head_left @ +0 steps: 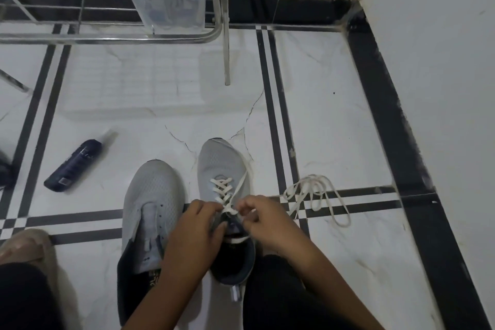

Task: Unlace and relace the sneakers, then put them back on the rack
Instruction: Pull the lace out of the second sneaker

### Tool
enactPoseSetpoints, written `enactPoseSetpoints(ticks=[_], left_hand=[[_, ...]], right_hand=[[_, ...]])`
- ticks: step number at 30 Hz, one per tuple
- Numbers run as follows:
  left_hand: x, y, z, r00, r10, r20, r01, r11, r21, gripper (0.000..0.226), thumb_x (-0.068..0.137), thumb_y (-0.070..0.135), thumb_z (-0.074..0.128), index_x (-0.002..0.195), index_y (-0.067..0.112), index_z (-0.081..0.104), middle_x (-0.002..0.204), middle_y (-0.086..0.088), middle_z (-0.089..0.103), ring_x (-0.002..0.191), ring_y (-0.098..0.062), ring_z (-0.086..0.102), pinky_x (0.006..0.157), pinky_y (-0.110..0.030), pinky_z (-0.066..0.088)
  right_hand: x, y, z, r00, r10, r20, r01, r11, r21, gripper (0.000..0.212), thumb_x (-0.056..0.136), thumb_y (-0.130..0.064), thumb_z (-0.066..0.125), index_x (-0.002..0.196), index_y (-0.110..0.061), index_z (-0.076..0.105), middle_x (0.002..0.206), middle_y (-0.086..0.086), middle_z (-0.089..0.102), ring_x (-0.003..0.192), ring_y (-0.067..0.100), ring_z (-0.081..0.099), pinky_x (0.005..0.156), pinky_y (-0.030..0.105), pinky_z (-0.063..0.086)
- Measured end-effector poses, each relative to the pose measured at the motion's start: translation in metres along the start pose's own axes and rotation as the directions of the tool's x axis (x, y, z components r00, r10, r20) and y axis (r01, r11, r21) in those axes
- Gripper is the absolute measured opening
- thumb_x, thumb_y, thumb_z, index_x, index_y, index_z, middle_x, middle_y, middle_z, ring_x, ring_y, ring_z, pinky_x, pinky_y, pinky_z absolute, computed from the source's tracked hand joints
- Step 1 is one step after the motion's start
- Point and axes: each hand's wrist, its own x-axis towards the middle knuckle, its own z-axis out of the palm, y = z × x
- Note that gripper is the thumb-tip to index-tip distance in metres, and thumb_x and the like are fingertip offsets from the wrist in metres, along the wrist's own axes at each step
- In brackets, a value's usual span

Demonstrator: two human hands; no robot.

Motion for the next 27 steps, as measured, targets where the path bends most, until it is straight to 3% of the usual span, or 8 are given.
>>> enactPoseSetpoints(ticks=[5,10,15,17,19,22,24,27], left_hand=[[0.022,0.014,-0.007,0.962,-0.182,0.202,0.239,0.921,-0.307,0.014,0.071,0.031,0.064,0.07,0.019,0.059,0.084,0.005,0.055,0.078,-0.013,0.056,0.074,-0.032,0.046],[0.024,0.009,-0.03,0.751,-0.455,0.479,0.447,-0.184,-0.876,0.029,0.083,0.03,0.054,0.058,0.016,0.052,0.072,-0.006,0.059,0.076,-0.019,0.056,0.081,-0.031,0.042],[0.023,-0.004,-0.055,0.744,-0.465,0.48,0.249,-0.474,-0.845,0.029,0.064,0.036,0.069,0.05,0.023,0.047,0.07,0.006,0.059,0.078,-0.011,0.058,0.095,-0.034,0.04],[0.033,-0.006,-0.065,0.709,-0.545,0.446,0.217,-0.434,-0.875,0.031,0.088,0.044,0.053,0.069,0.02,0.057,0.083,0.003,0.061,0.085,-0.012,0.06,0.097,-0.034,0.042],[0.039,-0.009,-0.071,0.659,-0.663,0.354,0.231,-0.27,-0.935,0.051,0.099,0.05,0.033,0.116,0.007,0.057,0.118,-0.009,0.06,0.115,-0.021,0.057,0.105,-0.037,0.041],[0.036,-0.004,-0.071,0.578,-0.816,0.024,0.482,0.317,-0.816,0.062,0.099,0.043,0.038,0.142,-0.001,0.032,0.141,-0.014,0.045,0.127,-0.033,0.046,0.106,-0.045,0.039],[0.029,0.002,-0.066,0.691,-0.672,-0.268,0.454,0.691,-0.562,0.045,0.094,0.034,0.051,0.133,0.014,0.042,0.125,-0.001,0.053,0.113,-0.024,0.055,0.092,-0.042,0.047],[0.022,0.006,-0.044,0.93,-0.363,-0.059,0.362,0.932,-0.033,0.024,0.088,0.041,0.06,0.104,0.024,0.055,0.092,0.006,0.062,0.089,-0.018,0.062,0.074,-0.032,0.047]], right_hand=[[0.006,-0.01,-0.005,0.995,-0.097,0.007,0.096,0.994,0.059,0.015,0.088,-0.017,0.064,0.087,-0.032,0.064,0.104,-0.001,0.058,0.09,0.01,0.058,0.076,0.016,0.043],[0.002,-0.013,-0.023,0.999,0.044,-0.005,-0.038,0.909,0.416,0.016,0.088,-0.023,0.063,0.073,-0.02,0.067,0.079,-0.003,0.061,0.078,0.012,0.058,0.075,0.025,0.047],[-0.005,0.002,-0.065,0.954,0.29,-0.079,0.062,0.067,0.996,0.031,0.093,-0.023,0.057,0.066,-0.012,0.066,0.08,0.005,0.064,0.088,0.023,0.063,0.095,0.038,0.045],[-0.005,0.017,-0.082,0.926,0.367,-0.091,0.105,-0.017,0.994,0.028,0.091,-0.039,0.057,0.088,-0.012,0.065,0.095,0.006,0.064,0.095,0.021,0.062,0.095,0.036,0.046],[-0.001,0.027,-0.085,0.887,0.449,-0.112,-0.048,0.33,0.943,0.038,0.088,-0.046,0.061,0.108,-0.014,0.058,0.108,0.003,0.058,0.105,0.021,0.058,0.09,0.034,0.048],[0.004,0.022,-0.057,0.845,0.469,-0.257,-0.322,0.83,0.455,0.073,0.084,-0.054,0.062,0.138,-0.012,0.039,0.129,0.002,0.048,0.118,0.021,0.049,0.094,0.037,0.044],[0.001,0.011,-0.031,0.899,0.3,-0.32,-0.241,0.947,0.212,0.072,0.082,-0.056,0.062,0.138,-0.016,0.04,0.13,0.001,0.049,0.115,0.018,0.051,0.091,0.034,0.046],[0.001,-0.005,0.001,0.99,0.044,-0.131,-0.055,0.995,-0.087,0.047,0.078,-0.06,0.063,0.106,-0.023,0.055,0.1,-0.004,0.059,0.09,0.014,0.058,0.07,0.031,0.047]])
